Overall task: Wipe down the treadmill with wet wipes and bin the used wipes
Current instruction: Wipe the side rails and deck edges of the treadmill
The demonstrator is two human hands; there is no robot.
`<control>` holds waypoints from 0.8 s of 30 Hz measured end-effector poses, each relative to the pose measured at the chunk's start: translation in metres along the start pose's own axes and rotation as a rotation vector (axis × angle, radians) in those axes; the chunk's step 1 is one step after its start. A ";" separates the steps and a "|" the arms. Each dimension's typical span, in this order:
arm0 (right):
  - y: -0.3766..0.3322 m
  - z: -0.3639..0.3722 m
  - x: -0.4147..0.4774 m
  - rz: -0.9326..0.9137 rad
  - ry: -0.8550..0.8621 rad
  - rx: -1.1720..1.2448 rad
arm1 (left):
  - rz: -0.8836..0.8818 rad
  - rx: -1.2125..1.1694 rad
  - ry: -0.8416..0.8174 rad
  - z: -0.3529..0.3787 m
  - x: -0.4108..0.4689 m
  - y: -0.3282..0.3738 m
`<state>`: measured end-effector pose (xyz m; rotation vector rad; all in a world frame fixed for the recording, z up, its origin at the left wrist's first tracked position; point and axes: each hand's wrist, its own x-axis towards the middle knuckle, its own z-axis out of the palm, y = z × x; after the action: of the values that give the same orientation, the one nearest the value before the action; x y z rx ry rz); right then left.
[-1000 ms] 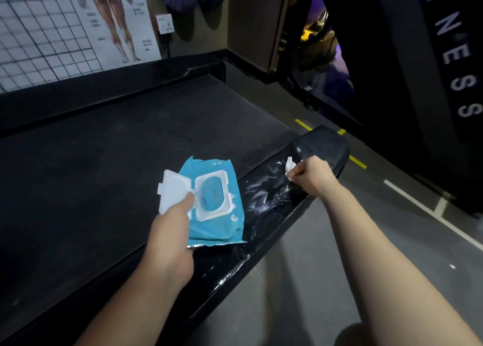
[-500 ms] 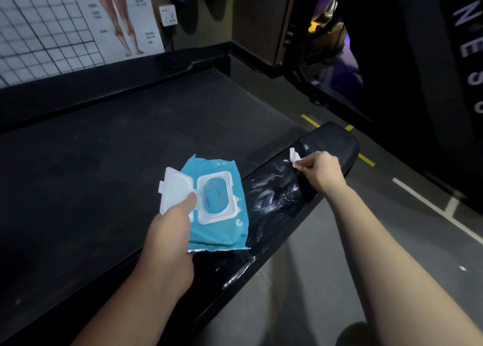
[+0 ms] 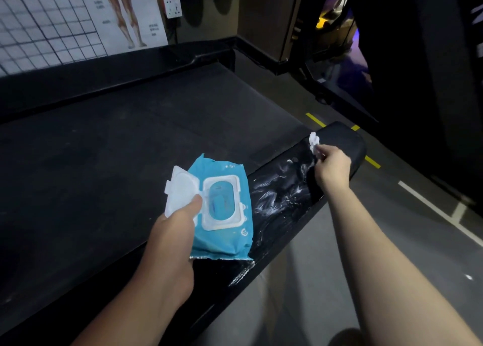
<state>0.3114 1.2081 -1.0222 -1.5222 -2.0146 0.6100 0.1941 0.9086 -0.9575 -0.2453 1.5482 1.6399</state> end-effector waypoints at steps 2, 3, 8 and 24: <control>0.003 0.003 -0.001 -0.088 -0.067 -0.113 | 0.001 -0.001 0.012 -0.002 0.001 -0.001; 0.003 0.002 0.000 -0.109 -0.092 -0.142 | 0.000 -0.004 0.016 -0.003 0.001 -0.002; 0.002 -0.004 -0.005 -0.103 -0.184 -0.253 | 0.003 -0.030 0.043 -0.006 0.002 0.001; -0.048 -0.072 -0.133 0.211 -0.397 0.458 | 0.115 -0.122 0.030 -0.070 -0.066 0.034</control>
<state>0.3533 1.0693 -0.9565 -1.4115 -1.8099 1.4458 0.1850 0.8216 -0.9047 -0.2509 1.5104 1.8320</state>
